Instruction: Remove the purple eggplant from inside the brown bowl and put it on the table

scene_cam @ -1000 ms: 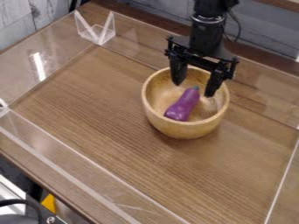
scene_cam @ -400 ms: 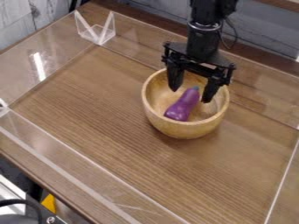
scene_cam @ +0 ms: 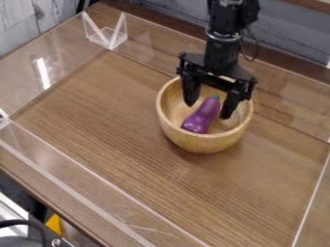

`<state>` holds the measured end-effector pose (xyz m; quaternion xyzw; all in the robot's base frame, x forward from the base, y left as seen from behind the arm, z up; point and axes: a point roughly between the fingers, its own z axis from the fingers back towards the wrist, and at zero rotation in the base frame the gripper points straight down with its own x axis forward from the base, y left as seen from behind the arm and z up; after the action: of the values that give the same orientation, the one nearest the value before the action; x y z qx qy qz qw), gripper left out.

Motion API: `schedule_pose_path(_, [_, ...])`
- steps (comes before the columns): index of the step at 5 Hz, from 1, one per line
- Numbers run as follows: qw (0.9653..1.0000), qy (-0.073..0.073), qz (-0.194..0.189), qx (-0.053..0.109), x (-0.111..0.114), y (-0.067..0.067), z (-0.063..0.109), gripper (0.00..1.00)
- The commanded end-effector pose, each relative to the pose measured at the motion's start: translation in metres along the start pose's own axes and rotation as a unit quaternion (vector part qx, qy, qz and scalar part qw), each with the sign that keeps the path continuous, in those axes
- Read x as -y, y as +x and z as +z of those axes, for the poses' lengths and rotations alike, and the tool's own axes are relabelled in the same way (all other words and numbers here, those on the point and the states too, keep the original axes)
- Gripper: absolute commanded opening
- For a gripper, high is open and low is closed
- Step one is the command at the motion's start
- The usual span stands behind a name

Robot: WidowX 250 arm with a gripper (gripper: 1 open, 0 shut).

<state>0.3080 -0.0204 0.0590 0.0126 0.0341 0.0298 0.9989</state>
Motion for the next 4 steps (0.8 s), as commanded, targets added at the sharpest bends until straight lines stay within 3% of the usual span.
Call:
schedule_pose_path(1, [0.9999, 0.0, 0.003, 0.017, -0.0012, 0.0037, 0.0066, 1.0])
schedule_pose_path(2, [0.9999, 0.001, 0.006, 0.014, -0.0012, 0.0036, 0.0026, 1.0])
schedule_pose_path(3, [0.9999, 0.001, 0.009, 0.012, -0.0011, 0.0037, -0.0006, 0.0])
schedule_pose_path(4, [0.9999, 0.0, 0.01, 0.013, -0.0013, 0.003, 0.002, 0.0])
